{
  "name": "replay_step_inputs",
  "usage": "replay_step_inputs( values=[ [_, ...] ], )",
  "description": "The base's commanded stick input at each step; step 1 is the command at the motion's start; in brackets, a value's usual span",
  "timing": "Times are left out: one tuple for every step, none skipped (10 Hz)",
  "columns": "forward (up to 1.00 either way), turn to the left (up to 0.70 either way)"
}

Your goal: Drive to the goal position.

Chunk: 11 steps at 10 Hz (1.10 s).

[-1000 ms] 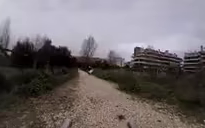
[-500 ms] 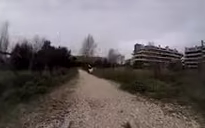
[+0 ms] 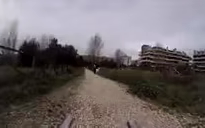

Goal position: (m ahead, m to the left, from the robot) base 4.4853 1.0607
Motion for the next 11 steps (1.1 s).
replay_step_inputs(
  values=[
    [0.5,0.0],
    [0.5,0.0],
    [0.5,0.0],
    [0.5,0.0],
    [0.5,0.0],
    [0.5,0.0],
    [0.5,0.0],
    [0.5,0.0],
    [0.5,0.0],
    [0.5,0.0],
    [0.5,0.0]
  ],
)
